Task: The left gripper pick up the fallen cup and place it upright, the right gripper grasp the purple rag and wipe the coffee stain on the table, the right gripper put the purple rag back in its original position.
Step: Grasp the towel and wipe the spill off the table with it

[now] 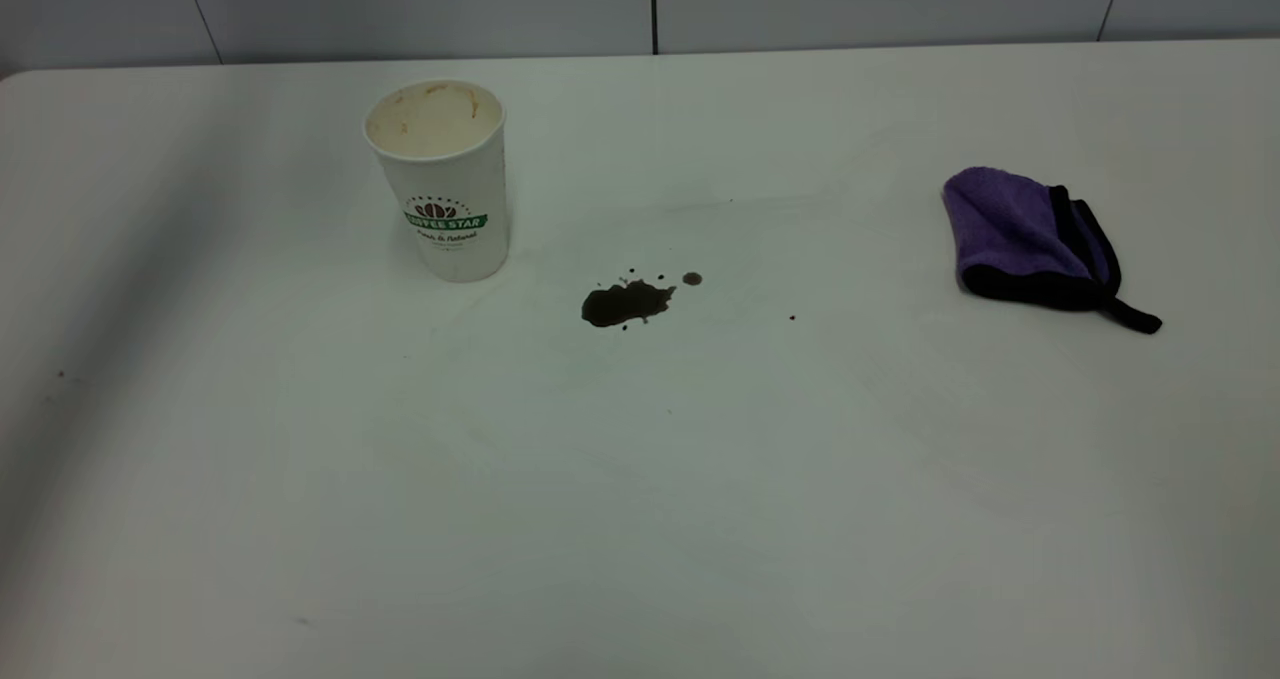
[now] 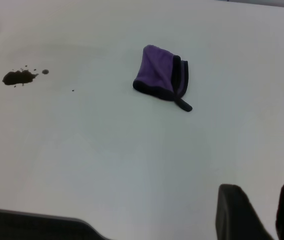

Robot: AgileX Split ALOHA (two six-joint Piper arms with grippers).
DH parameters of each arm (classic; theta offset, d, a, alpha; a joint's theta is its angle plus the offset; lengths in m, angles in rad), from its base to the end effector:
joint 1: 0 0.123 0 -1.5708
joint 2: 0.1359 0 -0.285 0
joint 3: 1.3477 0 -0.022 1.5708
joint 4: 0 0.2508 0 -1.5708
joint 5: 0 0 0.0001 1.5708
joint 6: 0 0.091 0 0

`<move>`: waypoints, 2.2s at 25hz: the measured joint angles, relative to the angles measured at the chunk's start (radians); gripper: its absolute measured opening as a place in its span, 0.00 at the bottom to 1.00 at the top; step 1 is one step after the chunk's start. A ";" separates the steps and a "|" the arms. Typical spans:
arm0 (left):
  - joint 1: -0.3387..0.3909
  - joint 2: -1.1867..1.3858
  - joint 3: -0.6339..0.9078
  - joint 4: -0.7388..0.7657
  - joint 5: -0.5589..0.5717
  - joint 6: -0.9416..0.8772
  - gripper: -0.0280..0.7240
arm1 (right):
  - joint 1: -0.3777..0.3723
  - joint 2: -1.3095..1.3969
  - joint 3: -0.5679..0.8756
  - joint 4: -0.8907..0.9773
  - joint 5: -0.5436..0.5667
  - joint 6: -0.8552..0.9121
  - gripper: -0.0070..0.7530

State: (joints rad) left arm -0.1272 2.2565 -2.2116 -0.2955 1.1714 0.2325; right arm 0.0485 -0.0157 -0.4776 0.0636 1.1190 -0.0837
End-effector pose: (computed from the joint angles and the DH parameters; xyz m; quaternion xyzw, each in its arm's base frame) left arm 0.4899 -0.0873 0.2710 0.1469 0.9542 -0.1333 0.2240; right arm -0.0076 0.0048 0.2665 -0.0595 0.8673 0.0230 0.4938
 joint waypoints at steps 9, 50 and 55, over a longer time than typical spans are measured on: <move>0.005 -0.340 0.016 0.006 0.000 -0.020 0.60 | 0.000 0.000 0.000 0.002 0.000 0.000 0.32; 0.129 -2.275 1.721 0.289 -0.048 -0.173 0.36 | 0.000 0.000 0.000 0.003 0.000 0.000 0.32; 0.129 -2.275 1.722 0.289 -0.048 -0.177 0.36 | 0.000 0.000 0.000 0.003 0.000 0.000 0.32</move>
State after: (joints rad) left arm 0.0015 -0.0187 -0.4899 -0.0061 1.1230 0.0553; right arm 0.0485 -0.0157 -0.4776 0.0665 1.1190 -0.0837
